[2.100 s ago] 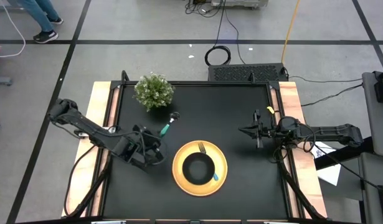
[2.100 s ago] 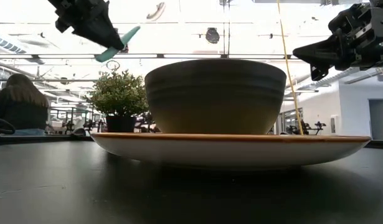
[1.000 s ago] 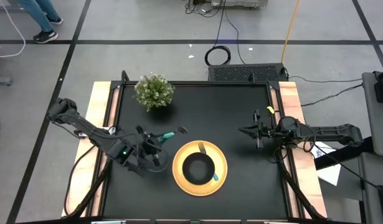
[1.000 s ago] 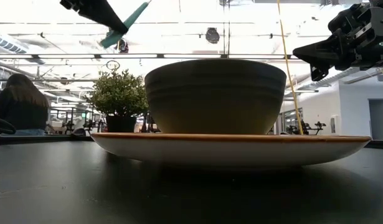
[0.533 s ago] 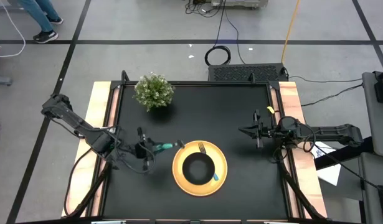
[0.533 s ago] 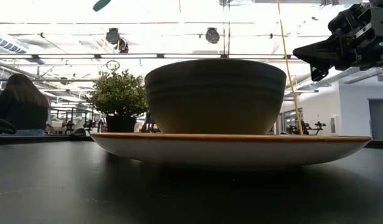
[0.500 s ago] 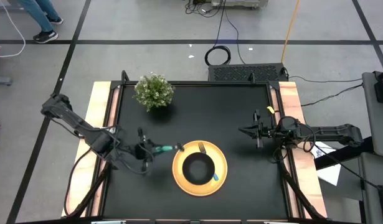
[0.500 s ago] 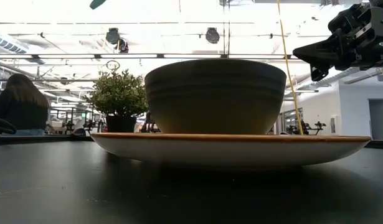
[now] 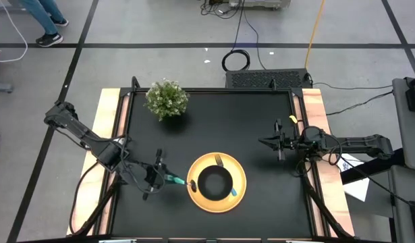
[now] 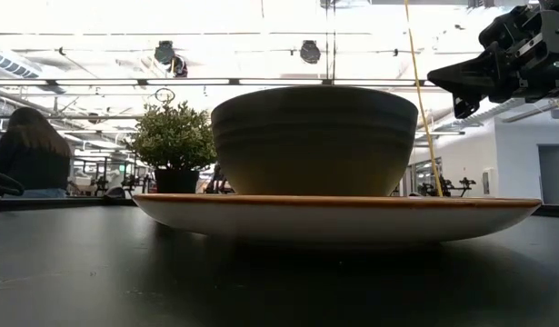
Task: Set table place
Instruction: Put the blue spoon in the black bowl on the yellow plate
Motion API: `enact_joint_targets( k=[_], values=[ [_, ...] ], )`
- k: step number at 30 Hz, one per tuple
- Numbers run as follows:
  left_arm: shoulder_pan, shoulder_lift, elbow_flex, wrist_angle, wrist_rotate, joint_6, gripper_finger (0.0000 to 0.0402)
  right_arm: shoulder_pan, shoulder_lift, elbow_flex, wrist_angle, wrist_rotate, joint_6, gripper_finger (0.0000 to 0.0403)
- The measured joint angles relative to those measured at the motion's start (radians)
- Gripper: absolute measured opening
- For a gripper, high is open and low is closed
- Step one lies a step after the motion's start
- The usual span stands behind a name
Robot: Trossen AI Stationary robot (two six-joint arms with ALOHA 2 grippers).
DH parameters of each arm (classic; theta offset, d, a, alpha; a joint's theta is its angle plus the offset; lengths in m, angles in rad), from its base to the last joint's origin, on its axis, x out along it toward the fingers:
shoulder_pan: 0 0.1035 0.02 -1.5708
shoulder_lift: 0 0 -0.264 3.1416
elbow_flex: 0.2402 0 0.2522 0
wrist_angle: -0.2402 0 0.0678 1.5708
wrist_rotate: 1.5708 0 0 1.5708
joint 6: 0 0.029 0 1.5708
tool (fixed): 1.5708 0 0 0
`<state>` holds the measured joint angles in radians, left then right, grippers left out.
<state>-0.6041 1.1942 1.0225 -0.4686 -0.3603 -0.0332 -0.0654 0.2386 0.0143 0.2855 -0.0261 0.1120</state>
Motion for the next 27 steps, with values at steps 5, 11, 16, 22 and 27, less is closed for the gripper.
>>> enact_joint_targets(
  k=[5,11,16,22,27],
  values=[
    [0.000,0.000,0.000,0.000,-0.001,0.005,0.0069,0.000,0.000,0.000,0.000,0.000,0.000,0.0000],
    [0.000,0.000,0.000,0.000,-0.003,0.001,0.0069,0.000,0.000,0.000,0.000,0.000,0.000,0.0000],
    [0.000,0.000,0.000,-0.001,-0.003,-0.001,0.0069,0.000,0.000,0.000,0.000,0.000,0.000,0.0000],
    [0.000,0.000,0.000,-0.001,-0.004,-0.002,0.0069,0.000,0.000,0.000,0.000,0.000,0.000,0.0000],
    [0.000,0.000,0.000,-0.001,0.016,-0.004,0.0069,0.000,0.000,0.000,0.000,0.000,0.000,0.0000]
  ],
)
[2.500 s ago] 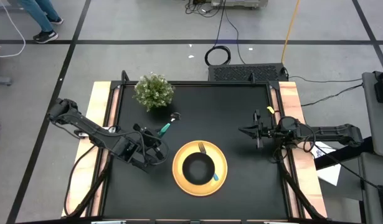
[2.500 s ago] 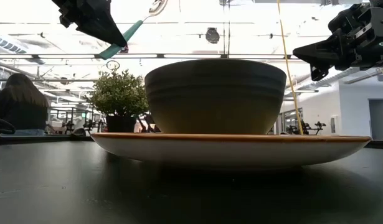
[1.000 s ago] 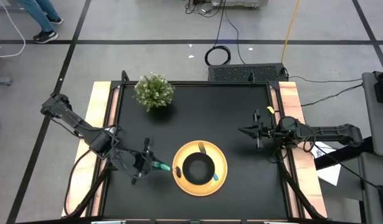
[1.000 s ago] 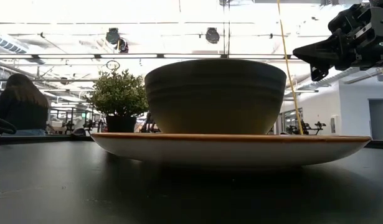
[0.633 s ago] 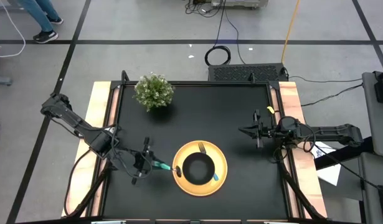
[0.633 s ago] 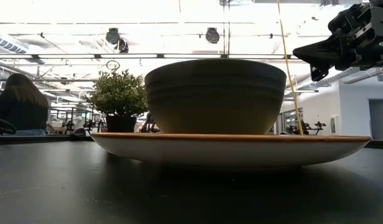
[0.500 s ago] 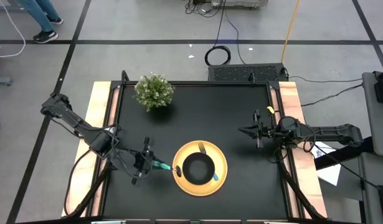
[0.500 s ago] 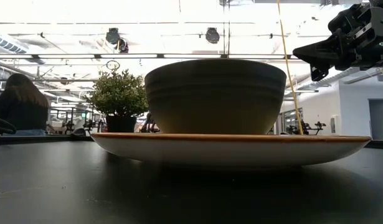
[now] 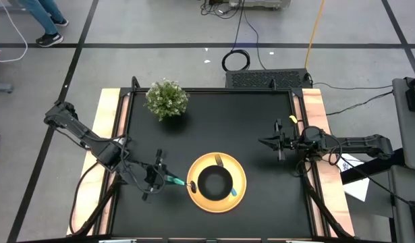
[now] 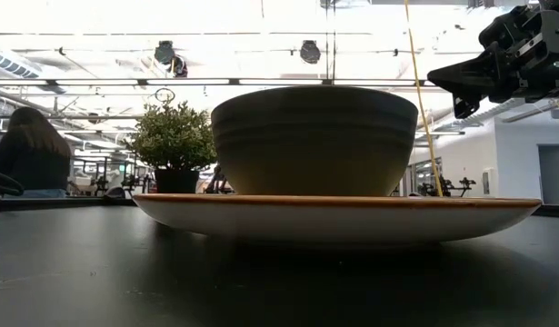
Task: Set table place
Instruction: Put the blue spoon in the black bowl on the yellow plate
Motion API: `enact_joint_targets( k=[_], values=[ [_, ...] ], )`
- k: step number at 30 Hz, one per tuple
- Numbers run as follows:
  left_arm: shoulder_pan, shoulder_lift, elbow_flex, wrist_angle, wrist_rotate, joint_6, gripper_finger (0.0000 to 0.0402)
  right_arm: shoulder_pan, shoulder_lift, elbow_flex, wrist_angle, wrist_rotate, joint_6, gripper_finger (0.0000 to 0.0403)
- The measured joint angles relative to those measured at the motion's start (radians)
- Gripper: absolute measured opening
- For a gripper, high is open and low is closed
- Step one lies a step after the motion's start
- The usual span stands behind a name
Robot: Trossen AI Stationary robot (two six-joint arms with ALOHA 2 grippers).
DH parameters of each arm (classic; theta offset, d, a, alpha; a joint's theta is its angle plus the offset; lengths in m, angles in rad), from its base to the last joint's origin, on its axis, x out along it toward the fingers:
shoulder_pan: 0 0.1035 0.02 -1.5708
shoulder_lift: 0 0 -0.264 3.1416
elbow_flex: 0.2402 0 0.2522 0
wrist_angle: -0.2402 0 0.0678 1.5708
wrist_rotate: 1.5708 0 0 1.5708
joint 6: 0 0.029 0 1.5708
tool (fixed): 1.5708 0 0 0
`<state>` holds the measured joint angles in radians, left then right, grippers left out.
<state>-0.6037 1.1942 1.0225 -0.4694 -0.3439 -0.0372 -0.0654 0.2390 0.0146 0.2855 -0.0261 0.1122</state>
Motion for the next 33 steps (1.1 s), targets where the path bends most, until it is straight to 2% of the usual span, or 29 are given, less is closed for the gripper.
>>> enact_joint_targets(
  k=[4,9,14,18,22,27,33],
  values=[
    [0.043,0.000,0.010,-0.002,0.022,-0.048,0.0069,0.000,0.000,0.000,0.000,0.000,0.000,0.0000],
    [0.166,0.025,0.038,-0.020,0.214,-0.165,0.0069,0.000,0.000,0.000,0.001,0.001,0.000,0.0000],
    [0.225,0.073,0.089,-0.085,0.307,-0.187,0.0069,0.000,0.000,0.000,0.000,0.001,0.000,0.0000],
    [0.258,0.139,0.181,-0.176,0.378,-0.202,0.0069,0.000,0.003,0.000,0.000,0.002,0.000,0.0000],
    [0.276,0.224,0.310,-0.316,0.406,-0.200,0.0069,0.000,0.004,0.000,0.000,0.002,0.000,0.0000],
    [0.305,0.344,0.451,-0.444,0.511,-0.154,0.0069,0.000,0.005,0.000,0.000,0.002,-0.003,0.0000],
    [0.332,0.445,0.515,-0.531,0.581,-0.098,0.0069,0.000,0.006,0.000,-0.001,0.003,-0.002,0.0000]
  ],
)
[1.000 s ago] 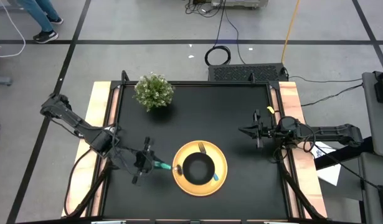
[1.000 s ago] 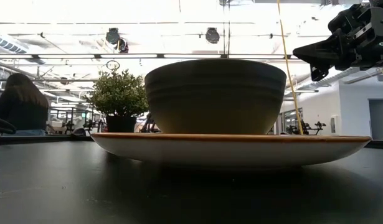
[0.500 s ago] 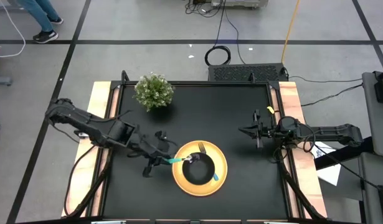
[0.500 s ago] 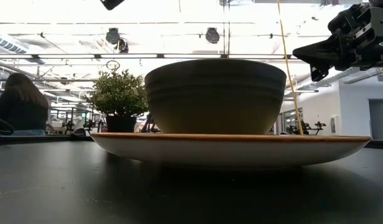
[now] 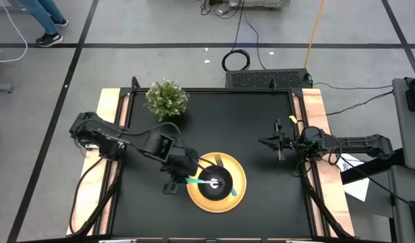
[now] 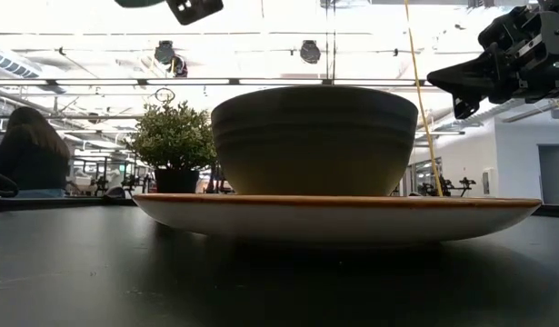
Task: Set table place
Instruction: Put the blue spoon in the black bowl on the yellow plate
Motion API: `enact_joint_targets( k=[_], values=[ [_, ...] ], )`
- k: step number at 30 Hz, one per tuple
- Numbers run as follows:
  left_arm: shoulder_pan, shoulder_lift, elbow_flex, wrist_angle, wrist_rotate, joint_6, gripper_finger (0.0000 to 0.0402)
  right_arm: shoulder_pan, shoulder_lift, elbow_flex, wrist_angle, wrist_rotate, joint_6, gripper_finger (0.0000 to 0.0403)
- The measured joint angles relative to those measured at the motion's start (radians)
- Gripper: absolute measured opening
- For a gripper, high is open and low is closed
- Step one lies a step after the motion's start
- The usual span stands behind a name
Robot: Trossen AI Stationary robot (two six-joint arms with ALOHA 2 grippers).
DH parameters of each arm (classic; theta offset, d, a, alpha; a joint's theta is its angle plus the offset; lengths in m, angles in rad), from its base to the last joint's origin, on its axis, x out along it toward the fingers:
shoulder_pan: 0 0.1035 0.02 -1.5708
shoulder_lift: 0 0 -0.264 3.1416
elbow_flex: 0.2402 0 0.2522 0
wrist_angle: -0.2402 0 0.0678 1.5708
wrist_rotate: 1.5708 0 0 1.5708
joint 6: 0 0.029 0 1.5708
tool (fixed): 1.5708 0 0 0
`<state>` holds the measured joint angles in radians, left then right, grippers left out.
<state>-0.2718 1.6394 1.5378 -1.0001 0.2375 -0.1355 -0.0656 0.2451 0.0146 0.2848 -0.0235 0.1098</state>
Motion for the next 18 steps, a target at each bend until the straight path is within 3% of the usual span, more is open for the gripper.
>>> enact_joint_targets(
  k=[18],
  values=[
    [0.037,0.043,0.004,-0.045,0.001,0.036,0.0069,0.000,0.005,0.000,-0.006,0.000,-0.001,0.0000]
  ],
)
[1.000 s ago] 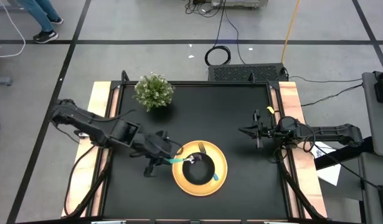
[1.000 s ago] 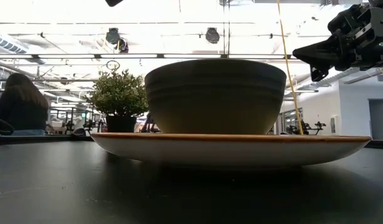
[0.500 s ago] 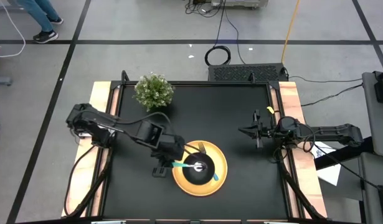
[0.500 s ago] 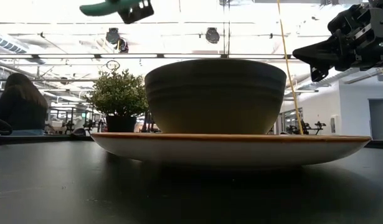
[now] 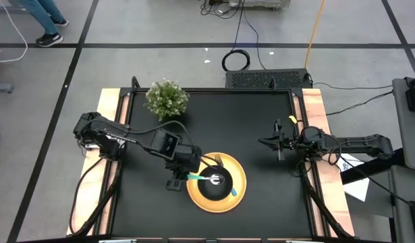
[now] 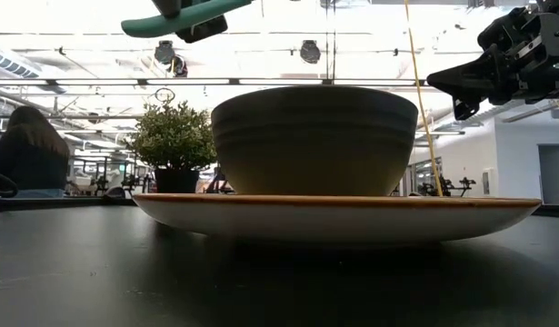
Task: Set table place
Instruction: Put the blue spoon in the black bowl on the yellow plate
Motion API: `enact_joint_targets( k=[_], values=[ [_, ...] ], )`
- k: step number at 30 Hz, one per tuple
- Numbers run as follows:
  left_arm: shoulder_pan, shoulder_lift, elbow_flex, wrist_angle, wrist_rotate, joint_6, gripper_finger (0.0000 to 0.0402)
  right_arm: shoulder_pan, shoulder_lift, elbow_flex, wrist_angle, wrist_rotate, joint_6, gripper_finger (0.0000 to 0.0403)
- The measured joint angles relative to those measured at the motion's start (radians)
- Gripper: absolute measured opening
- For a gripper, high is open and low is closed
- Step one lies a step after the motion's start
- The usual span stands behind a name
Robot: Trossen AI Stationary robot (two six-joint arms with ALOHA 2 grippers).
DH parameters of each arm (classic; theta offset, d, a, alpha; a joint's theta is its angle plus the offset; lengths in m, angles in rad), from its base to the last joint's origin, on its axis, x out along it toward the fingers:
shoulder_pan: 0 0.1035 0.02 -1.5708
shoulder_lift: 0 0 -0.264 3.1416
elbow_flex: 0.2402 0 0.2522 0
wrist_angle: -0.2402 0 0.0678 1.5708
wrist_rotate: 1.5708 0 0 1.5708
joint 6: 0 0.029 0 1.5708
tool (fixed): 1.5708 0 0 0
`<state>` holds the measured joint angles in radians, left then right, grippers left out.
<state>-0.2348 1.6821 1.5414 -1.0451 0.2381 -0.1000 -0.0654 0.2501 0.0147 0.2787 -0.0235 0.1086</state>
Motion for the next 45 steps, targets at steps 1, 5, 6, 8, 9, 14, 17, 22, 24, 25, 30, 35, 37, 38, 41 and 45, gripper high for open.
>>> enact_joint_targets(
  k=[1,5,6,8,9,14,17,22,24,25,30,35,37,38,41,45],
  values=[
    [0.000,0.000,0.000,0.000,-0.001,0.000,0.0069,0.000,0.000,0.000,0.000,0.000,0.000,0.0000],
    [0.000,0.000,0.000,0.002,-0.007,-0.022,0.0069,0.000,0.000,0.000,0.000,0.000,0.000,0.0000],
    [0.000,0.000,0.000,0.002,-0.015,-0.040,0.0069,0.000,0.000,0.000,0.000,0.000,0.000,0.0000],
    [0.005,0.000,0.000,0.001,-0.021,-0.094,0.0069,0.000,0.000,0.000,0.000,0.000,0.000,0.0000],
    [0.008,0.002,0.000,-0.001,-0.020,-0.123,0.0069,0.000,0.000,0.000,0.000,0.000,0.000,0.0000],
    [0.016,0.023,0.000,-0.072,-0.010,-0.194,0.0069,0.000,0.000,0.000,0.000,0.001,0.000,0.0000],
    [0.019,0.041,0.003,-0.152,-0.010,-0.225,0.0069,0.000,0.000,0.000,0.002,0.001,0.000,0.0000],
    [0.023,0.101,0.066,-0.304,-0.011,-0.247,0.0069,0.000,0.008,0.000,0.014,0.002,-0.001,0.0000],
    [0.021,0.138,0.126,-0.370,-0.010,-0.229,0.0069,0.000,0.009,0.000,0.005,0.004,-0.005,0.0000],
    [0.019,0.160,0.162,-0.395,-0.011,-0.216,0.0069,0.000,0.012,0.000,0.009,0.005,-0.005,0.0000],
    [0.014,0.252,0.351,-0.510,-0.015,-0.132,0.0069,0.000,0.018,0.000,0.009,0.024,-0.008,0.0000],
    [0.018,0.325,0.498,-0.523,0.027,-0.099,0.0069,0.000,0.019,0.000,0.008,0.024,-0.008,0.0000],
    [0.018,0.347,0.533,-0.525,0.041,-0.089,0.0069,0.000,0.019,0.000,0.008,0.024,-0.008,0.0000],
    [0.018,0.353,0.537,-0.524,0.042,-0.089,0.0069,0.000,0.019,0.000,0.008,0.024,-0.008,0.0000],
    [0.018,0.372,0.533,-0.526,0.049,-0.090,0.0069,0.000,0.022,0.000,0.007,0.024,-0.008,0.0000],
    [0.016,0.394,0.528,-0.527,0.041,-0.113,0.0069,0.000,0.022,0.000,0.008,0.024,-0.008,0.0000]
  ],
)
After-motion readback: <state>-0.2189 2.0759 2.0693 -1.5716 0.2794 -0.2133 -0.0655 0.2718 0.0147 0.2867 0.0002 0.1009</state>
